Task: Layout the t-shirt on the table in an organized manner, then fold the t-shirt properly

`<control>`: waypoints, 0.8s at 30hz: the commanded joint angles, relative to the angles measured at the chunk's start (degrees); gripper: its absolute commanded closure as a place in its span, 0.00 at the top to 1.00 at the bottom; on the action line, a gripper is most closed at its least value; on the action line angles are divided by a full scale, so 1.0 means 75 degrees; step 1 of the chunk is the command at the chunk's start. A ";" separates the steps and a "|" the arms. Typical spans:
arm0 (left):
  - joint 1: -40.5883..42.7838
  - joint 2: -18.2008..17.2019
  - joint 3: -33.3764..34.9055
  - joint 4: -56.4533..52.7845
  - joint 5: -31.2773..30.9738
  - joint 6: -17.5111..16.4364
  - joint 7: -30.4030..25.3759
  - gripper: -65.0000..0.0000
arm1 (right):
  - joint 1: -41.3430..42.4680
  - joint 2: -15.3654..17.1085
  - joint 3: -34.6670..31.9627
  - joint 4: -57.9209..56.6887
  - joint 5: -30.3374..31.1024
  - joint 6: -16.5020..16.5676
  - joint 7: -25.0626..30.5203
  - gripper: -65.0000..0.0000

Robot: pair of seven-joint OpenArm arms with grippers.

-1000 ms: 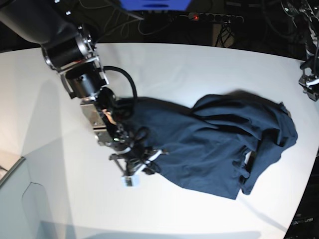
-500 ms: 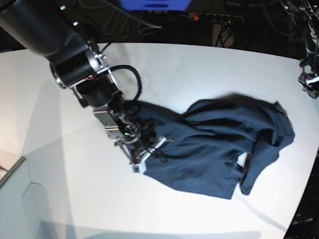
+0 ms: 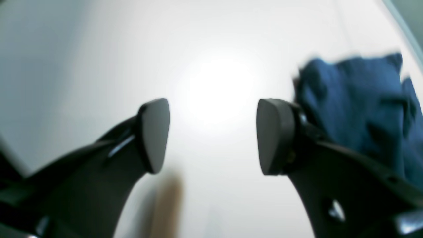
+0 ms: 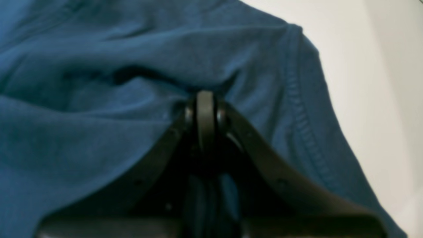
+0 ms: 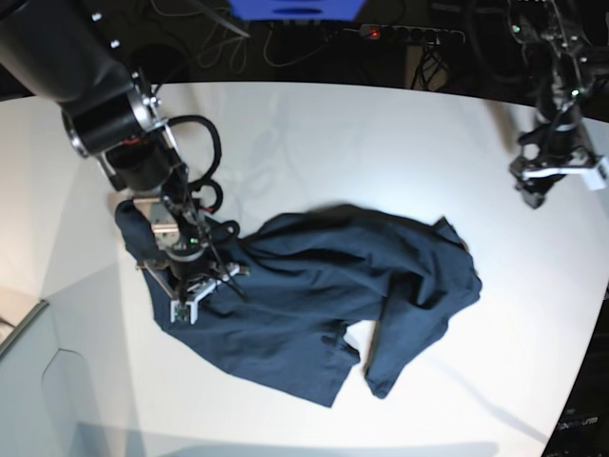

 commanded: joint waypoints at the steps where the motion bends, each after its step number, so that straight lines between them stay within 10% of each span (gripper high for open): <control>1: -0.0124 -0.0054 0.0193 0.0026 -0.0040 -0.0045 -0.0124 0.62 | 0.0040 0.0039 0.0012 0.0403 0.0043 -0.0078 0.0205 0.00; 10: -0.1285 -0.0054 0.1318 -0.1345 0.0042 0.0001 -0.0136 0.62 | -0.1977 0.0895 0.0000 0.4389 0.0008 -0.0137 0.0451 0.00; 24: -0.2433 -0.0077 0.2537 -0.2611 0.0042 -0.0010 -0.0136 0.61 | -0.3676 0.1164 0.0586 0.6112 0.0008 -0.0137 -0.0018 0.00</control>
